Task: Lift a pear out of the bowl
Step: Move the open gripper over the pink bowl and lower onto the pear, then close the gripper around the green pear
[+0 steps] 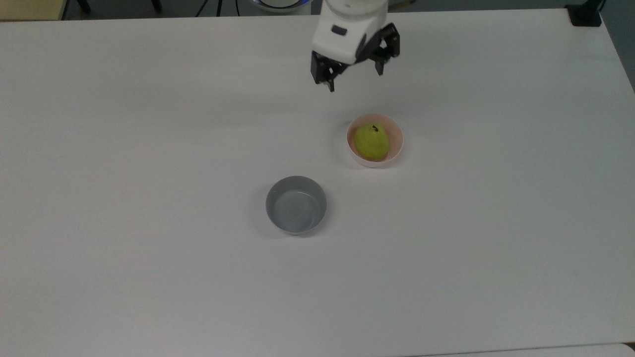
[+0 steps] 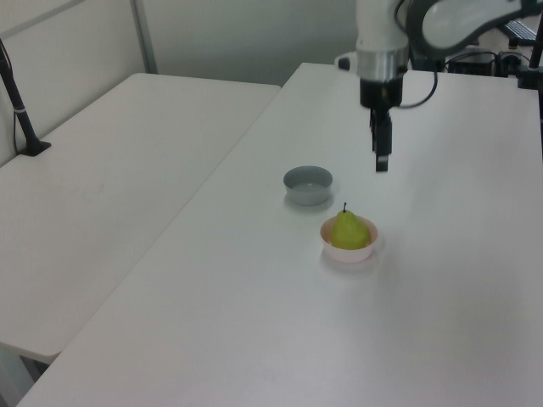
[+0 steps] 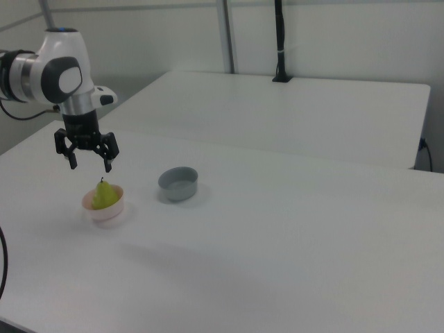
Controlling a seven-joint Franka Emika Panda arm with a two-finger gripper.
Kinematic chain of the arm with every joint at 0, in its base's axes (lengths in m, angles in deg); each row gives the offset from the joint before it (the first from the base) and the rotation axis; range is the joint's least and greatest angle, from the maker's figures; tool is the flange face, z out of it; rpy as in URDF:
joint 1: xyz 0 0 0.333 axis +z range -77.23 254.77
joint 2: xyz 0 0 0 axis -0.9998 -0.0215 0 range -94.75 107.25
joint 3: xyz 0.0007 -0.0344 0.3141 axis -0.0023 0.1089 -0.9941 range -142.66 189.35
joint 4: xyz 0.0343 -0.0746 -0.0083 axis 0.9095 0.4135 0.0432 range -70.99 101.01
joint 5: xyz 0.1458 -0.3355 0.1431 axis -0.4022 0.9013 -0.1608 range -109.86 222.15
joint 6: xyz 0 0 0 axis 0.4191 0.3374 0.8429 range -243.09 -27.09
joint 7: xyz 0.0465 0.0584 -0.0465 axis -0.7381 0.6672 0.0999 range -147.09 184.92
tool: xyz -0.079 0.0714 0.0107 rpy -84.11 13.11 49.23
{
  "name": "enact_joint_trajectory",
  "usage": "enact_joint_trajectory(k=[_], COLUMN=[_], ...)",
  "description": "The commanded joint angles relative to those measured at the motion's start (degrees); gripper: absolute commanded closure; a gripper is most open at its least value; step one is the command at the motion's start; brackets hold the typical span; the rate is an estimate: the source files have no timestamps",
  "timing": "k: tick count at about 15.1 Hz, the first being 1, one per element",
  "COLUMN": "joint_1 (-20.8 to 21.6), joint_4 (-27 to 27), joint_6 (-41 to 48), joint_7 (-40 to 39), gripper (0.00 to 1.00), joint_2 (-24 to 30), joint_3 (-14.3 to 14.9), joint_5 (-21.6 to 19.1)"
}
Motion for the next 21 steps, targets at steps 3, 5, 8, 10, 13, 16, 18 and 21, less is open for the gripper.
enact_joint_trajectory(k=[3, 5, 8, 10, 13, 16, 18, 21], joint_1=[3.06, 3.24, 4.03, 4.03, 4.82, 4.47, 4.56, 4.39], joint_4=[0.61, 0.44, 0.43, 0.43, 0.43, 0.43, 0.35, 0.17], joint_6=[-8.95, -10.80, -12.39, -14.49, -15.64, -15.99, -15.82, -12.94], joint_7=[5.71, 6.49, 6.94, 7.03, 7.12, 7.12, 7.12, 7.38], gripper=[0.00, 0.00, 0.00, 0.08, 0.37, 0.81, 1.00, 1.00], joint_2=[-6.42, -8.35, -10.47, -11.96, -12.67, -12.67, -12.58, -10.49], joint_3=[0.49, 0.49, 0.49, 0.49, 0.49, 0.49, 0.49, 0.49], joint_5=[0.80, 1.07, 3.17, 3.26, 3.18, 3.18, 3.09, 3.09])
